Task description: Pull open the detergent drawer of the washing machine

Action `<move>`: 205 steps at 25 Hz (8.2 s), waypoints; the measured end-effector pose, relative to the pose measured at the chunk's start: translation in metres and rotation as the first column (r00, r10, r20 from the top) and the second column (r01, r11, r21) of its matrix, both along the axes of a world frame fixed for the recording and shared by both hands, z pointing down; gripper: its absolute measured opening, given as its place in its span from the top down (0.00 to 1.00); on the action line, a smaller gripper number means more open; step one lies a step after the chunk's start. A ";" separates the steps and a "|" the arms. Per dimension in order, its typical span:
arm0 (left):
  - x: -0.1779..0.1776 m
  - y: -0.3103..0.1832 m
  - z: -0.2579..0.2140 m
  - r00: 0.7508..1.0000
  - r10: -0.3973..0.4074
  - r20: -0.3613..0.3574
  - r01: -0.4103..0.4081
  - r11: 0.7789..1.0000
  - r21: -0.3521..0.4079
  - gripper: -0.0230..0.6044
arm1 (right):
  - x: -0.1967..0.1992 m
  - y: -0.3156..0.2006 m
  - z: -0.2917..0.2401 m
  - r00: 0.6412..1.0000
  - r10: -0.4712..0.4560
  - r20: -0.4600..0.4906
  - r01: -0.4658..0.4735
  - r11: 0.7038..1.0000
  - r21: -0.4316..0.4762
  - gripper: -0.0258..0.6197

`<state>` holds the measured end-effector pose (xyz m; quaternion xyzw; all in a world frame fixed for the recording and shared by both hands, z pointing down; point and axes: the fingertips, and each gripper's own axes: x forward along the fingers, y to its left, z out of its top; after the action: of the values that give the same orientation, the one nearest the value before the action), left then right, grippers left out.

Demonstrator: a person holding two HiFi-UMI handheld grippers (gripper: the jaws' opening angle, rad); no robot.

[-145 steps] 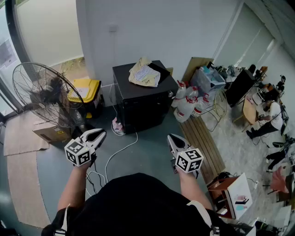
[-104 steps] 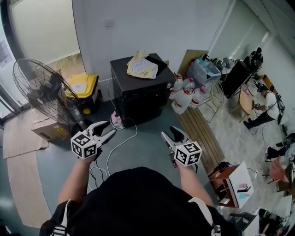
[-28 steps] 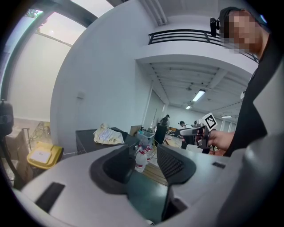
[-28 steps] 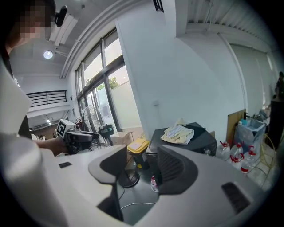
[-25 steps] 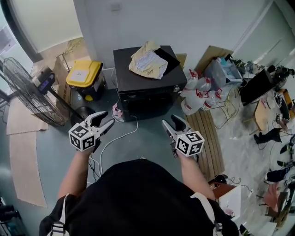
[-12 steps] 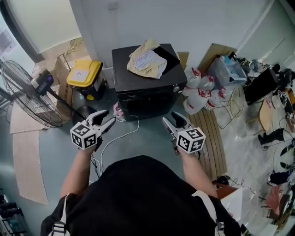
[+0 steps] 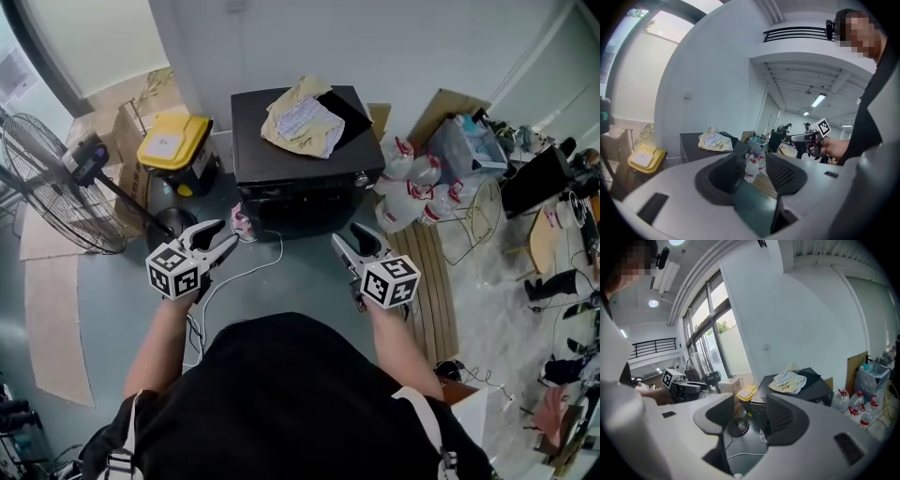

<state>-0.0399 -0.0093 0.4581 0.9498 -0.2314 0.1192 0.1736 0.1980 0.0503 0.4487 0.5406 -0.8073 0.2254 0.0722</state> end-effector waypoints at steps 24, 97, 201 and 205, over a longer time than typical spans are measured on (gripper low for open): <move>0.004 -0.065 0.019 0.999 0.039 0.001 -0.039 0.998 -0.043 0.64 | -0.007 -0.061 0.016 1.000 0.010 -0.011 -0.010 0.999 -0.047 0.62; -0.009 -0.237 0.045 0.998 0.066 0.023 -0.064 0.996 -0.063 0.64 | -0.005 -0.198 0.049 0.996 0.069 -0.056 -0.076 0.987 -0.142 0.63; 0.027 -0.241 0.329 0.925 0.116 0.363 0.066 0.889 -0.452 0.76 | -0.040 -0.274 0.331 0.967 -0.253 0.040 0.234 0.806 -0.544 0.76; 0.026 -0.241 0.329 0.924 0.117 0.363 0.066 0.888 -0.454 0.77 | -0.041 -0.274 0.332 0.965 -0.260 0.035 0.237 0.806 -0.543 0.77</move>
<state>-0.0137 -0.2504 0.7873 0.8434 -0.2131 0.3545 0.3429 0.1573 -0.2240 0.7806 0.3922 -0.7723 0.4221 0.2675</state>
